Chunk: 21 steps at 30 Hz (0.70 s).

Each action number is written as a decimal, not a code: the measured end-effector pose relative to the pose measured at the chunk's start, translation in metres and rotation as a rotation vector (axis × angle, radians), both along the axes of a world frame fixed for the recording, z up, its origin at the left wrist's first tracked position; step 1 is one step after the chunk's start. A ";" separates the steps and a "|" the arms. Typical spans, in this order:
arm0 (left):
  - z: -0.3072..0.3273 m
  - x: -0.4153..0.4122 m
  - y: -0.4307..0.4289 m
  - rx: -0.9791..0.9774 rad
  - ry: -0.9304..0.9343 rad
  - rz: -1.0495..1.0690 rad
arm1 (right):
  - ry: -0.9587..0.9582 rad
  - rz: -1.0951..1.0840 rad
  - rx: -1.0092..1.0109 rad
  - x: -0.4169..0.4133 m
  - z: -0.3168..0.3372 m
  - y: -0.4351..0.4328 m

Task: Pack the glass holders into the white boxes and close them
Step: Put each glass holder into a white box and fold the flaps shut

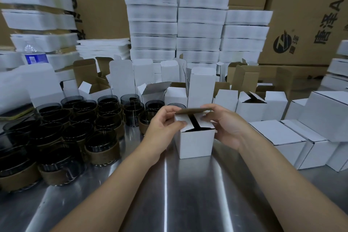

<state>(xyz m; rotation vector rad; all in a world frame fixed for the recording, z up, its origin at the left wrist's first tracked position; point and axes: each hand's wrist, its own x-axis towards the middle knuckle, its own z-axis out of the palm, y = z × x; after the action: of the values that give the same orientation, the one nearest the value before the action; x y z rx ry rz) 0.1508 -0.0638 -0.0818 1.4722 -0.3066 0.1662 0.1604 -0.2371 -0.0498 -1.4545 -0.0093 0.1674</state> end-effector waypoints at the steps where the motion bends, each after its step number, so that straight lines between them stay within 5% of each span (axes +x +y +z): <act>1: 0.000 0.000 0.000 0.007 0.002 0.004 | 0.011 -0.008 -0.004 0.000 0.001 -0.001; 15: 0.004 -0.003 0.002 -0.068 0.106 0.035 | 0.053 0.011 -0.231 -0.005 0.010 -0.014; 21: 0.000 -0.007 0.002 0.108 0.057 -0.009 | -0.084 0.123 -0.559 -0.013 0.015 -0.017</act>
<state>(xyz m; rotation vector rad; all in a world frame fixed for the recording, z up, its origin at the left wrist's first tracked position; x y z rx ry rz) 0.1442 -0.0616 -0.0813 1.5791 -0.2796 0.1017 0.1475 -0.2536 -0.0347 -2.0202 -0.1291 0.2207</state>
